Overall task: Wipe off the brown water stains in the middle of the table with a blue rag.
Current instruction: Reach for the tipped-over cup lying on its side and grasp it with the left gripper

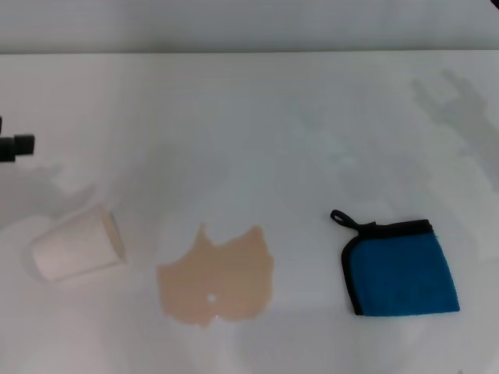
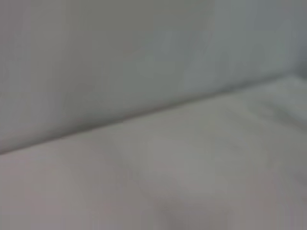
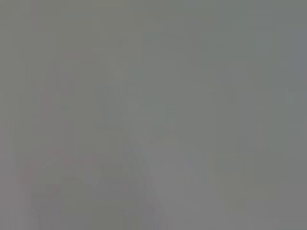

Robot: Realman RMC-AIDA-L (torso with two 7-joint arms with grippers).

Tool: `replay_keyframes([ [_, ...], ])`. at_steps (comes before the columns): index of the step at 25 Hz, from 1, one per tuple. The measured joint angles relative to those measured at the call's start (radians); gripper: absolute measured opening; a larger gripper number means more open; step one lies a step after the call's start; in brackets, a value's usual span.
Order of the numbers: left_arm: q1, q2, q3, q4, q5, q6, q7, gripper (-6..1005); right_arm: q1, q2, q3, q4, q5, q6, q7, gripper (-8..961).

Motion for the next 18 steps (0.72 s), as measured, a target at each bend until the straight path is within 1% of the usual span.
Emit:
replay_keyframes([
  [2,-0.038,0.002,0.000,0.013,0.075,-0.044,-0.018,769,0.002,0.000,0.003,0.004,0.000,0.002,0.000,839],
  [4,-0.084,-0.001,0.004,0.023,0.178,-0.081,-0.032,769,0.003,0.000,0.010,0.009,0.000,0.003,0.000,838],
  [6,-0.126,-0.010,0.009,0.028,0.275,-0.108,-0.040,771,0.004,0.000,0.013,0.012,0.000,0.003,0.000,838],
  [8,-0.152,-0.019,0.011,0.025,0.333,-0.121,-0.038,774,0.006,0.000,0.017,0.017,0.000,0.004,0.000,838],
  [11,-0.178,-0.029,0.016,0.015,0.359,-0.125,-0.027,778,0.009,0.002,0.024,0.024,0.000,0.004,0.000,838],
  [15,-0.192,-0.031,0.023,0.002,0.357,-0.131,0.014,784,0.009,0.003,0.025,0.028,0.000,0.005,0.000,838],
  [16,-0.193,-0.031,0.032,-0.001,0.355,-0.136,0.032,786,0.009,0.003,0.026,0.029,0.000,0.005,0.000,838],
  [18,-0.195,-0.033,0.062,-0.002,0.353,-0.142,0.053,820,0.009,0.003,0.032,0.031,0.000,0.005,0.001,838],
])
